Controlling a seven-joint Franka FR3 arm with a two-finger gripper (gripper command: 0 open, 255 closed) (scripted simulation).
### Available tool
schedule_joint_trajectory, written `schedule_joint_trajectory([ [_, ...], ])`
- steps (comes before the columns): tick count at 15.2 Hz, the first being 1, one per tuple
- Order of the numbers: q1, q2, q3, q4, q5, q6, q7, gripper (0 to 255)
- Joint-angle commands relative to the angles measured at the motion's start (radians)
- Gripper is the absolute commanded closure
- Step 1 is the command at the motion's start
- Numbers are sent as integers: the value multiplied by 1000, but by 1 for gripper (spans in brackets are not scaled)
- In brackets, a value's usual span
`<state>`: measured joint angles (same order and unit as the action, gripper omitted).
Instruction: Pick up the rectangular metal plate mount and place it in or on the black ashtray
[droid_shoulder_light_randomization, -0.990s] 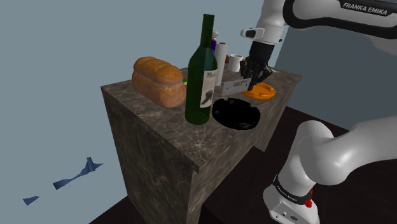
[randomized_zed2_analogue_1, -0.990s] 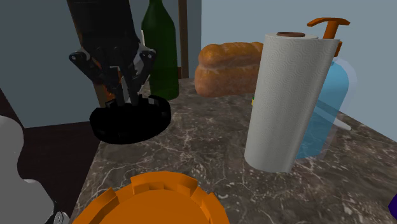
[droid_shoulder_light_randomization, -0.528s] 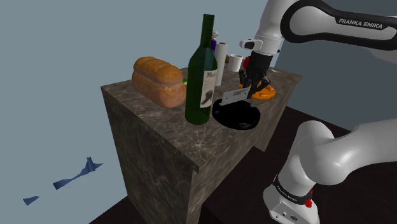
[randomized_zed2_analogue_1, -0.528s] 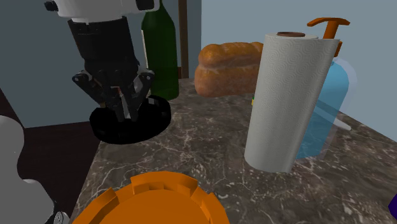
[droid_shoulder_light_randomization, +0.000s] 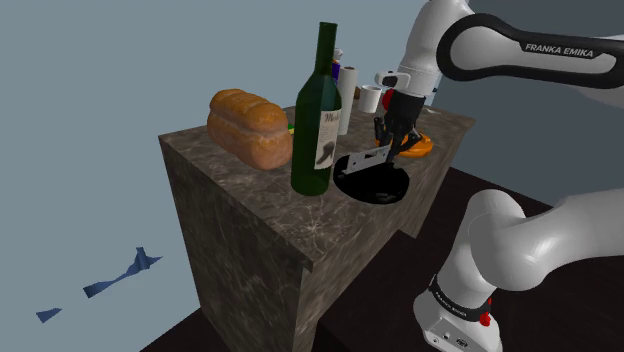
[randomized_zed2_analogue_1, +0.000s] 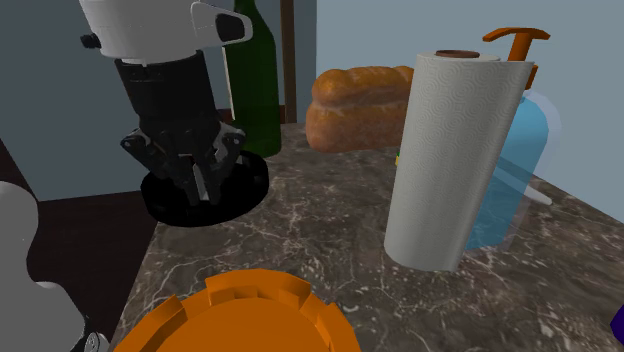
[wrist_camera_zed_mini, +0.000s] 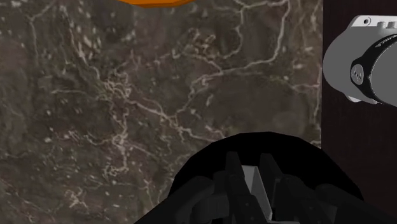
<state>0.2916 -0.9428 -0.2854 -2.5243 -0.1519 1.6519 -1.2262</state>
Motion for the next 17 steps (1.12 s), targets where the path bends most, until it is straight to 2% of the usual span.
schedule_joint_trajectory([
  [1, 1, 3, 0, -4, 0, 2, 1, 255],
  [3, 1, 3, 0, -4, 0, 2, 1, 255],
  [4, 0, 1, 0, -7, 0, 2, 1, 0],
  [9, 1, 3, 0, -4, 0, 2, 1, 0],
  [13, 10, 33, 13, 140, 16, -112, -4, 0],
  [17, 10, 33, 13, 140, 16, -112, -4, 0],
])
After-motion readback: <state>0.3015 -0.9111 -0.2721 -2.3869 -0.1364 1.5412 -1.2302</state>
